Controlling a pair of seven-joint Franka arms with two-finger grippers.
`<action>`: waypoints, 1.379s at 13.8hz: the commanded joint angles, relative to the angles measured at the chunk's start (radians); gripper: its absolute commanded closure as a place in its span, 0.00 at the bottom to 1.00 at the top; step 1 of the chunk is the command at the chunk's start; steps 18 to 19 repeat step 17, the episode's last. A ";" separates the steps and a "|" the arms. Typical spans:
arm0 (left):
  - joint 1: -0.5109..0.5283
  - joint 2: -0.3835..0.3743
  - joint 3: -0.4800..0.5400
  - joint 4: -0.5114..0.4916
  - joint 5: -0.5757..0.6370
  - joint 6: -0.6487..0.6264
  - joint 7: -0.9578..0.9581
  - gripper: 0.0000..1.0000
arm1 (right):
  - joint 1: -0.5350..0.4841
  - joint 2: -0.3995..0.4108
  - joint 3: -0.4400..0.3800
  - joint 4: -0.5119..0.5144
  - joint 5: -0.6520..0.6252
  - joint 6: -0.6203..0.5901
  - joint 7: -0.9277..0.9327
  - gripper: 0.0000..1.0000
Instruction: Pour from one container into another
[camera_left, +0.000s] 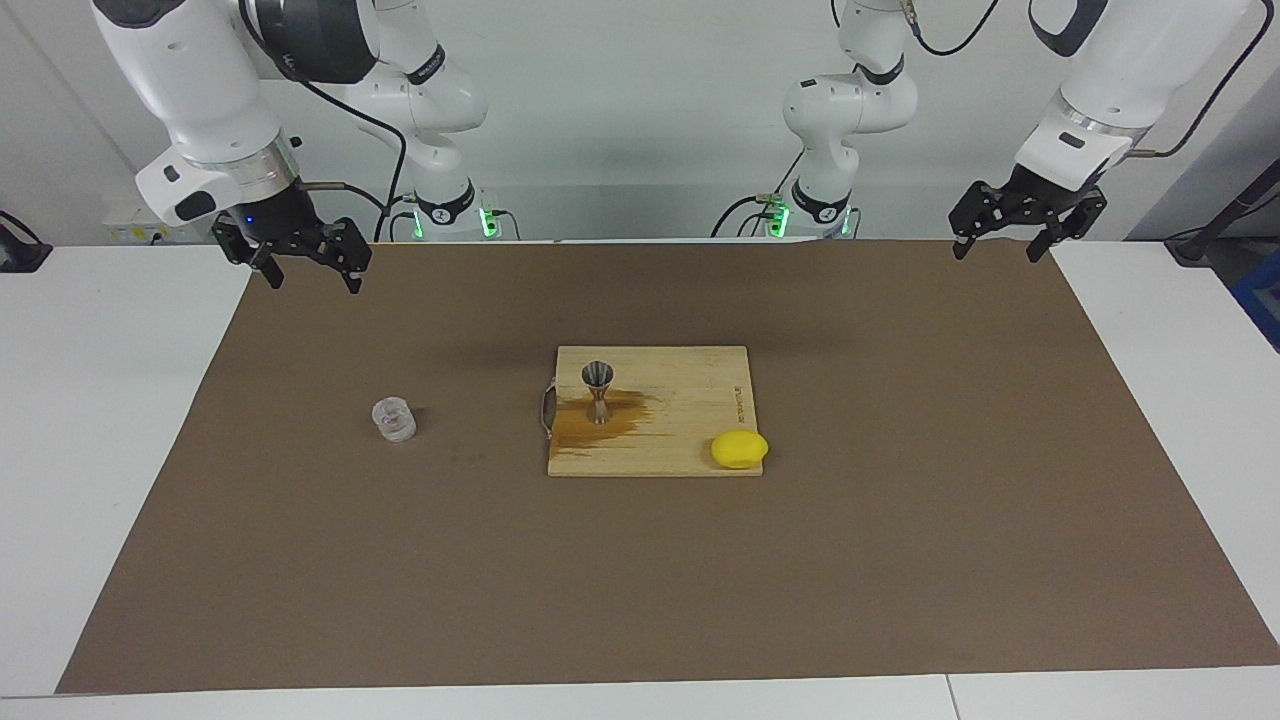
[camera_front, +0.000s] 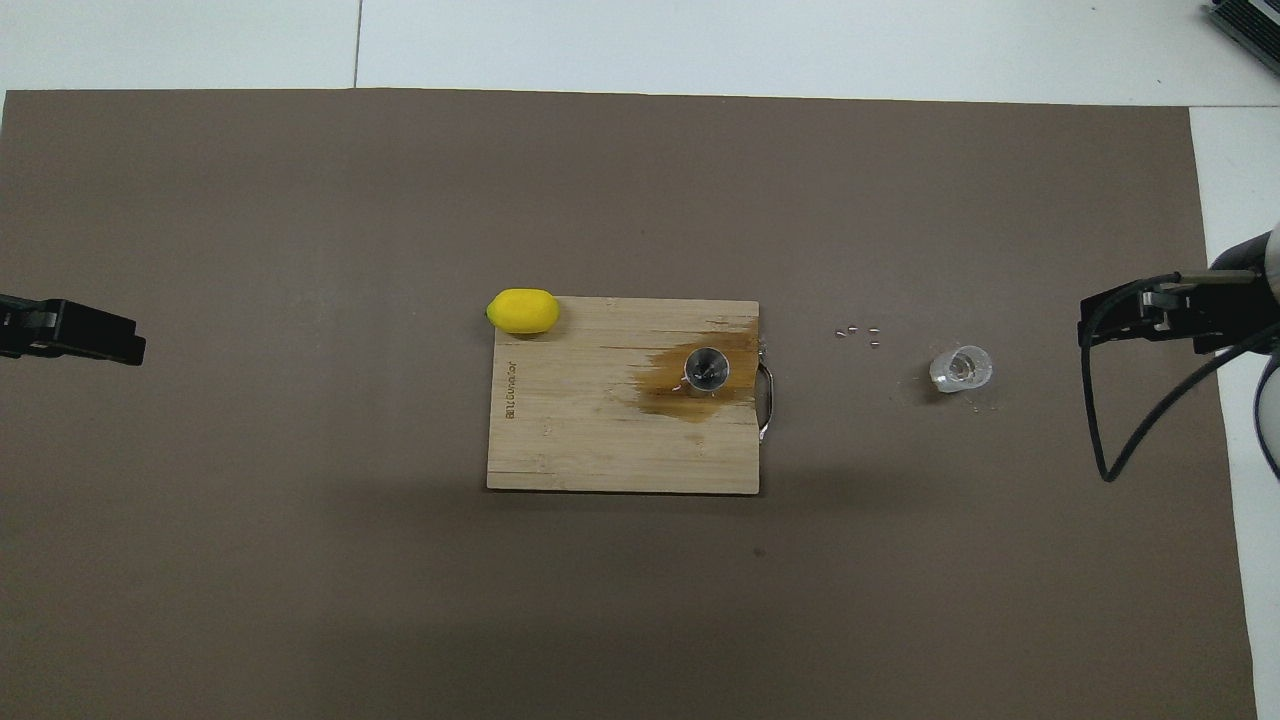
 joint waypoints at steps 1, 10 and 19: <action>0.014 -0.011 -0.010 -0.008 -0.004 -0.010 0.004 0.00 | -0.009 -0.026 0.007 -0.028 0.024 -0.001 0.011 0.00; 0.014 -0.011 -0.010 -0.008 -0.004 -0.010 0.004 0.00 | -0.008 -0.024 0.013 -0.017 0.061 0.004 0.043 0.00; 0.014 -0.011 -0.010 -0.008 -0.004 -0.010 0.004 0.00 | -0.011 -0.026 0.012 -0.022 0.058 -0.001 0.042 0.00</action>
